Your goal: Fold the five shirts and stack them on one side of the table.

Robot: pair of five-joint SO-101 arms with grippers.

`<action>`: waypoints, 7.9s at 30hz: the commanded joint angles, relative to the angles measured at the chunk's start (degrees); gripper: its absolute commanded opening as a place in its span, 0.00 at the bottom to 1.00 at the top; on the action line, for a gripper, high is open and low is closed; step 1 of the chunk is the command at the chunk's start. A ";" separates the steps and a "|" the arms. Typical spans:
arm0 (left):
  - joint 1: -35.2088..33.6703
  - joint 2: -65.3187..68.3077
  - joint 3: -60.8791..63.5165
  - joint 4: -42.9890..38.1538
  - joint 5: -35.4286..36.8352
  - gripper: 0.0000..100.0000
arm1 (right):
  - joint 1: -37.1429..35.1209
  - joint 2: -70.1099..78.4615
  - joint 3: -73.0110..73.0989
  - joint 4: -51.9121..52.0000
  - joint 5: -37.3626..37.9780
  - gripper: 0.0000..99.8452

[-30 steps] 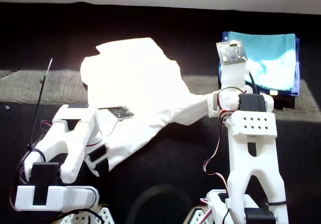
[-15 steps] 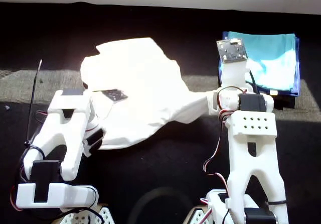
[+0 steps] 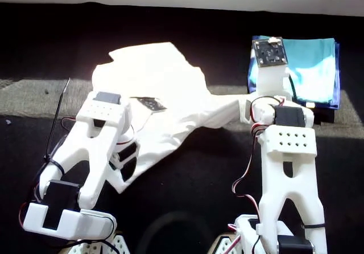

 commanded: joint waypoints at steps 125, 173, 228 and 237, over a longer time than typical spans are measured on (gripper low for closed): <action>-25.98 -54.90 -41.80 9.76 4.04 0.01 | -1.10 -7.96 -74.51 15.08 0.44 0.01; -23.16 22.02 -69.76 -3.16 4.04 0.01 | -7.87 47.78 -72.92 -10.68 0.44 0.01; -23.25 19.65 -28.35 4.92 3.96 0.01 | -8.04 11.56 -12.88 23.78 -1.14 0.01; -23.16 20.26 -28.09 4.84 3.96 0.01 | -2.33 1.71 1.98 19.82 3.69 0.01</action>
